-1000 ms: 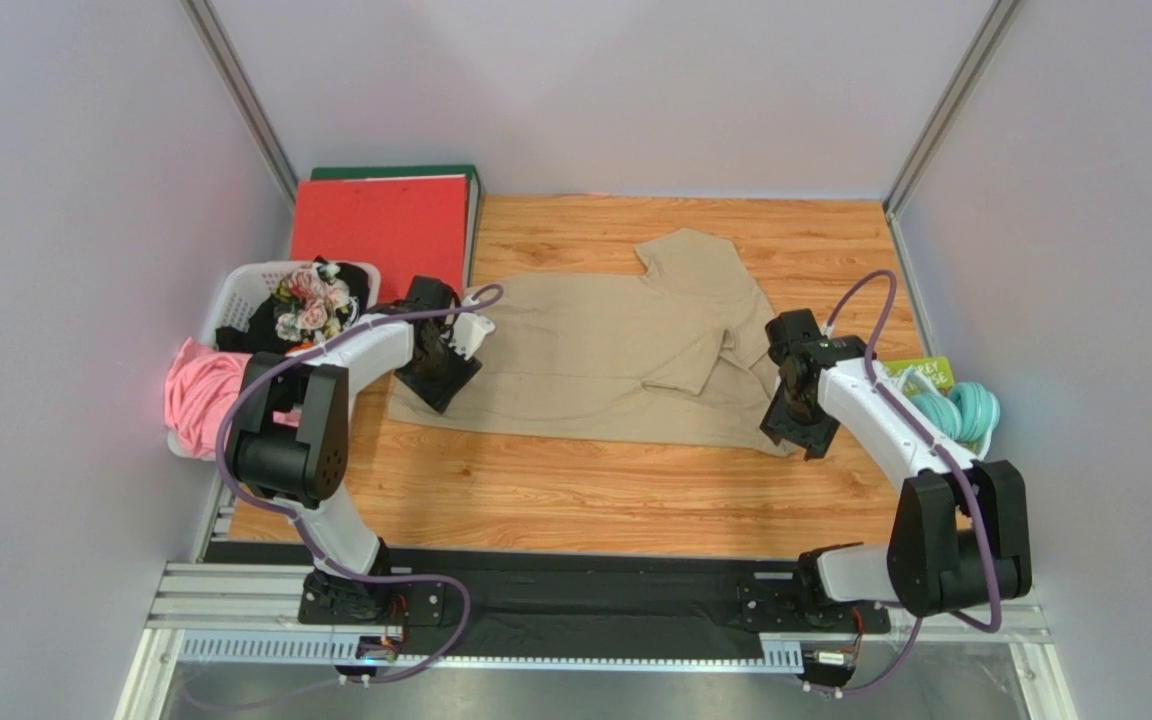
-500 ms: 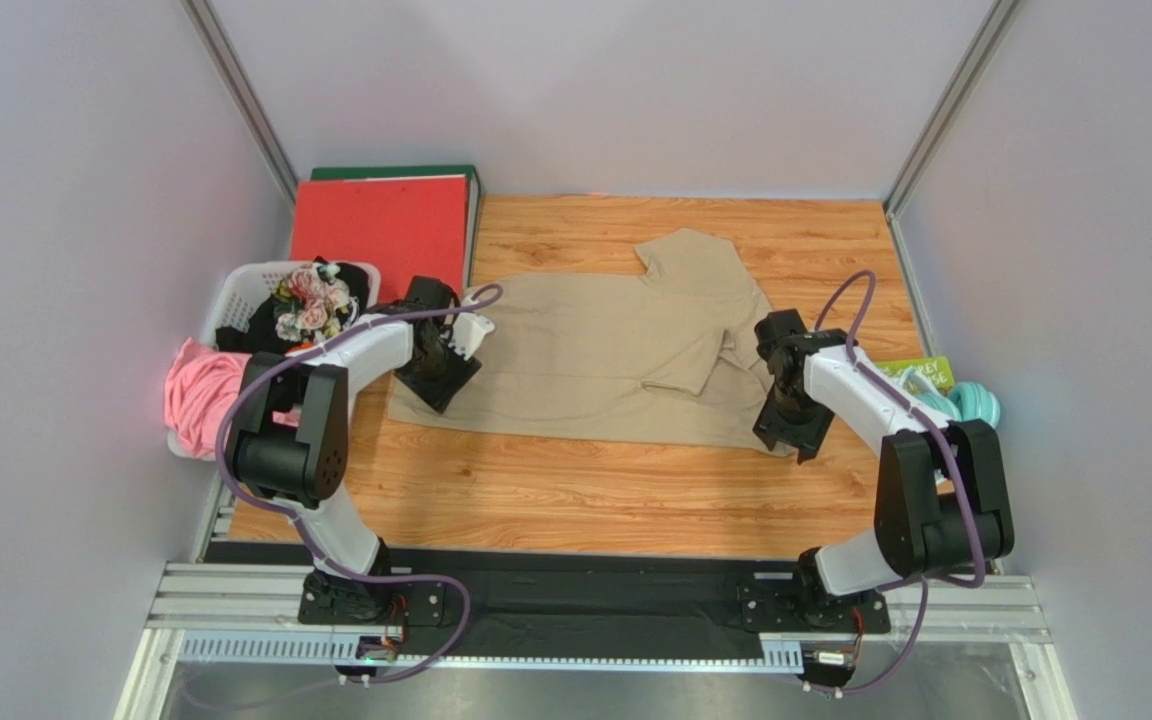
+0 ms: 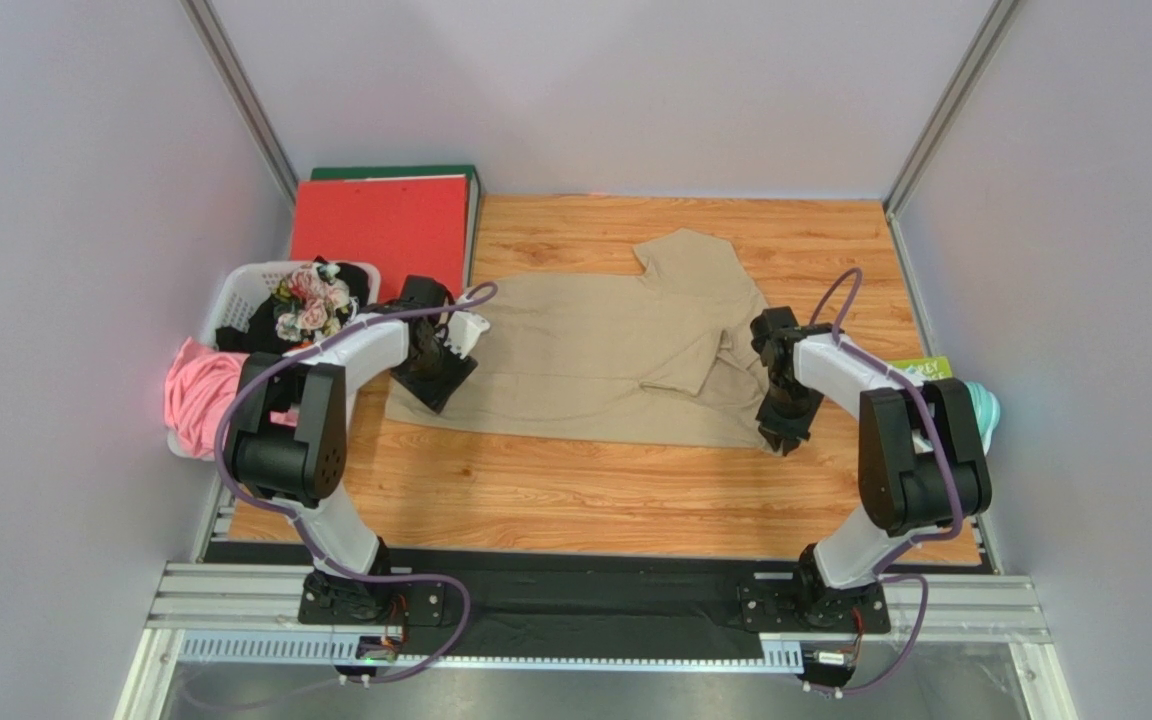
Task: Fold and stack the t-shirts
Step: Fold the tshirt
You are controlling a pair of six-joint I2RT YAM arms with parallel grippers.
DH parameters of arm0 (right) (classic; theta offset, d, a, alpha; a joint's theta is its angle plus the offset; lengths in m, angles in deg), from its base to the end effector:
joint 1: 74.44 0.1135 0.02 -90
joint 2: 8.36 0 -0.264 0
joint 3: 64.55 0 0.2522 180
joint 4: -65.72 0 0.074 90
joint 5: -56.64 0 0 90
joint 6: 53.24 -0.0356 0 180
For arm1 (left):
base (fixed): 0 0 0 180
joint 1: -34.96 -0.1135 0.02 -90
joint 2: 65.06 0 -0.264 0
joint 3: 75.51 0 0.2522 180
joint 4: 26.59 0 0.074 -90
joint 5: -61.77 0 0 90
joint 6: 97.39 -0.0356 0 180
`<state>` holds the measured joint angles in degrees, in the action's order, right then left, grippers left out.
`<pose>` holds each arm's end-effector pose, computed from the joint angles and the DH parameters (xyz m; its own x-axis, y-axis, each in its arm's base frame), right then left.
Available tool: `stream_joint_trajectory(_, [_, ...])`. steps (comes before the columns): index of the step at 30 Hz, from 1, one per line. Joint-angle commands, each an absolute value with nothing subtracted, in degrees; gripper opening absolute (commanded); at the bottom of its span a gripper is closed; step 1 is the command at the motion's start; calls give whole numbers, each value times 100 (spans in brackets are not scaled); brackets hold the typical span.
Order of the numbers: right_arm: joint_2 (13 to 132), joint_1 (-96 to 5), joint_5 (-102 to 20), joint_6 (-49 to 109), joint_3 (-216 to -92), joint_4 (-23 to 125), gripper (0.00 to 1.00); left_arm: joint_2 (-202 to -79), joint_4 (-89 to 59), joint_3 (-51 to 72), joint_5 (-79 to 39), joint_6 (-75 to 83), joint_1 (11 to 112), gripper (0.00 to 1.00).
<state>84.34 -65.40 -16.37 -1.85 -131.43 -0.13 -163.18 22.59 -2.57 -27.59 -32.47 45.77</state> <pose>0.2548 0.0300 0.1594 -0.8704 0.4658 -0.1595 0.4920 0.8350 -0.2464 0.3094 -0.0595 0.1620 -0.7760 0.5797 -0.2487 0.5735 0.8125 0.1045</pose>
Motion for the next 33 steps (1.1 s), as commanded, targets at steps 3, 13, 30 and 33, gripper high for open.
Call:
stream_joint_trajectory(3, [8471,-6609,-1464,-139,-13289,248,3,-16516,2383,-479,-2955,-3517,4454,60])
stream_joint_trajectory(13, [8146,-6959,-1096,-262,-13035,28,0,-16499,2374,-479,-2946,-3534,4454,59])
stream_joint_trajectory(30, [8137,-7980,-858,-271,-13333,-130,11,-16481,2268,-585,-2885,-3578,4384,59])
stream_joint_trajectory(33, [8164,-8024,-849,-201,-13666,-244,35,-16490,2268,-602,-2885,-3596,4375,59])
